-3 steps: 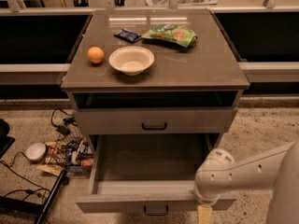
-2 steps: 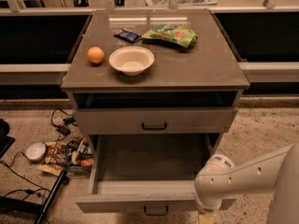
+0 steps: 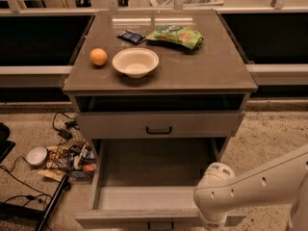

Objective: Open middle drawer

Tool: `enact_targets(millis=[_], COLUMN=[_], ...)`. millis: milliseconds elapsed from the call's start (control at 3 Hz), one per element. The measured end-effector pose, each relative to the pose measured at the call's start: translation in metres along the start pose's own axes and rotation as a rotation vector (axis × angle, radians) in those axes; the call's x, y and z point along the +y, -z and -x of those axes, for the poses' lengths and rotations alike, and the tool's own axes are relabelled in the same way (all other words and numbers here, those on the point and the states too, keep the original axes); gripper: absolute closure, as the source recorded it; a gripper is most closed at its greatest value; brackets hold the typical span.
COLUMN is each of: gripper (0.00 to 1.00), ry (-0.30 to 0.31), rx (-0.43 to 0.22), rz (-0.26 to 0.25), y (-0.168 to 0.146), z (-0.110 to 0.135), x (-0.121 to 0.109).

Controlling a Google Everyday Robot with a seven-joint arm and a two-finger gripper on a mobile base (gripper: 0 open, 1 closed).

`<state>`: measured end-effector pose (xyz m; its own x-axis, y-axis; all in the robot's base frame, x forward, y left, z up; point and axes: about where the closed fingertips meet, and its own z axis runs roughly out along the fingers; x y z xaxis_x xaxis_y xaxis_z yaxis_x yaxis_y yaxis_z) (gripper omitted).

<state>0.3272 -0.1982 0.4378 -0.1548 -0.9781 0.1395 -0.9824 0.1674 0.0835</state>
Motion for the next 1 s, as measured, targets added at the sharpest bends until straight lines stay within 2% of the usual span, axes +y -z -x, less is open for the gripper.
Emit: enact_targets(millis=[333,667,1000], gripper=[0.87,0.86,0.62], ry=[-0.015,-0.015,-0.016], rx=[0.025,0.025,0.026], rz=[0.000,0.000,0.001], y=[0.0080,0.0081,0.0080], z=[-0.0051,-0.0051,-0.0057], x=[0.0098,0.0096,0.0100])
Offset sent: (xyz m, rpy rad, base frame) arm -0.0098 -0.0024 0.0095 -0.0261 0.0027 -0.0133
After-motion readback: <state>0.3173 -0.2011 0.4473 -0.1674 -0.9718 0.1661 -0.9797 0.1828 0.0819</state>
